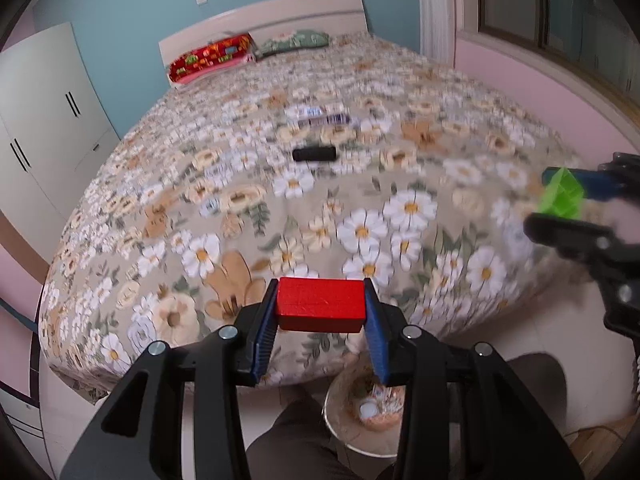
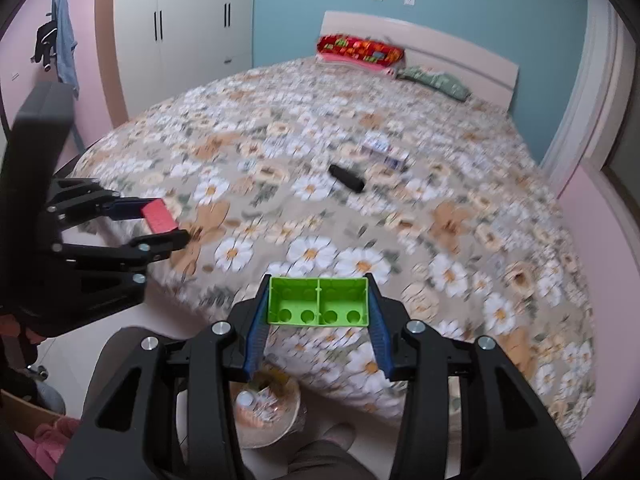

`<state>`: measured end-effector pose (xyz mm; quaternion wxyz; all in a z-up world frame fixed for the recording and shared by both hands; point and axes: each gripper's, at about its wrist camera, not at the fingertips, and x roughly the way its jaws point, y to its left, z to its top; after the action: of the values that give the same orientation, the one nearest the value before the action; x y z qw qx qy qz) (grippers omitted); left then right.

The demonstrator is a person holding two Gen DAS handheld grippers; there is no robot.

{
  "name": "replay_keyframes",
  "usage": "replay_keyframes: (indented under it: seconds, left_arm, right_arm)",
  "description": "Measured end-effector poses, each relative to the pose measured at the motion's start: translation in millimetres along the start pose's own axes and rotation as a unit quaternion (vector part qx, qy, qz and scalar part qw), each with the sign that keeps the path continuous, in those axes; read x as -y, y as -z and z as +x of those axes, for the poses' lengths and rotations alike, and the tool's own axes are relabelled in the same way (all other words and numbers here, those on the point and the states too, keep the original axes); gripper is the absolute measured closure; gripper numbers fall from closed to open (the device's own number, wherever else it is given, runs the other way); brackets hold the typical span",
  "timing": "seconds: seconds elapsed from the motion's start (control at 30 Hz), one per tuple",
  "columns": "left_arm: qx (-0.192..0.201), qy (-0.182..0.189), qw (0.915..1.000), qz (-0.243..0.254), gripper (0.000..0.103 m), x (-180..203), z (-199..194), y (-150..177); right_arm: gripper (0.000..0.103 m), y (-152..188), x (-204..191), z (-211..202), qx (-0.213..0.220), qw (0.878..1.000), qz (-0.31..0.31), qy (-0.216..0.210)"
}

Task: Collect trash
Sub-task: 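Carry the red block and green Lego brick with both tools over the bin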

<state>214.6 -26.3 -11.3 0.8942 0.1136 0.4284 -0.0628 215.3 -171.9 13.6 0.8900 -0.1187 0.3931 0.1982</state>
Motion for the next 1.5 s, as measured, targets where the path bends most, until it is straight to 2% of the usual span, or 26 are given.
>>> replay_keyframes:
  seconds: [0.4,0.87,1.5]
  left_arm:
    - [-0.072,0.025,0.9971,0.01,0.061,17,59,60]
    - [-0.145,0.046,0.9883,0.008,0.062,30,112,123]
    - [-0.207,0.054,0.9769,0.015,0.062,49,159,181]
  right_arm:
    - [0.058,55,-29,55,-0.064,0.997,-0.002,-0.043]
    - [0.058,106,-53,103,-0.128,0.989,-0.001,-0.074]
    - [0.058,168,-70,160,-0.204,0.974,0.018,-0.101]
